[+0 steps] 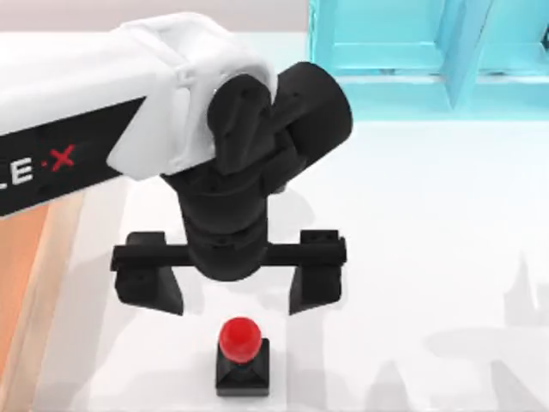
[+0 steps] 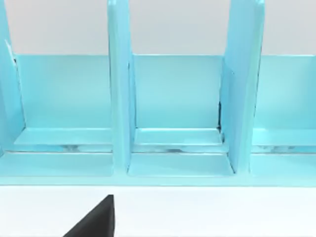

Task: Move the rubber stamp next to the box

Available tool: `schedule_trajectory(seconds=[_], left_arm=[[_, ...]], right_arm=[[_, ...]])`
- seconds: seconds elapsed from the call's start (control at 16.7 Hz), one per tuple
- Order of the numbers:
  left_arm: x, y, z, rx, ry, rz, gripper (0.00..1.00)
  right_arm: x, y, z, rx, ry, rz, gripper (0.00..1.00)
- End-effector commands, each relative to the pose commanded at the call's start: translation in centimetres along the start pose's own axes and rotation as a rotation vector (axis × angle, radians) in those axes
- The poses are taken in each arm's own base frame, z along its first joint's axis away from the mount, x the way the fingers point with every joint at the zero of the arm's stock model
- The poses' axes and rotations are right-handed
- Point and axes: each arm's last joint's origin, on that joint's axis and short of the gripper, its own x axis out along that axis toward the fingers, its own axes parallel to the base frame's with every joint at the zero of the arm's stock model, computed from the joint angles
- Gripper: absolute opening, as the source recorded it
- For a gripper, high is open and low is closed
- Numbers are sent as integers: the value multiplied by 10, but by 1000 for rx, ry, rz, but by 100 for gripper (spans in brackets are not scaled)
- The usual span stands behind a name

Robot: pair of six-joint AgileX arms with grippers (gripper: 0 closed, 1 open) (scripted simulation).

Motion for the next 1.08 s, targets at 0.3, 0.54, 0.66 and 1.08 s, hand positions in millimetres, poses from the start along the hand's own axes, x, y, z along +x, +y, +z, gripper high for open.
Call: schedule_trajectory(seconds=[0.3,0.54,0.66,1.08], left_arm=[[1,1,1,-3,-1,-2,100],[32,-1,2,0,4,4,100],[56,-3,4,0,-6,-7,100],[100,0,0,0,0,0,100]], right_arm=[[0,0,0,0,0,0,100],[0,0,0,0,0,0,100],[0,0,0,0,0,0,100],[0,0,0,0,0,0,100]])
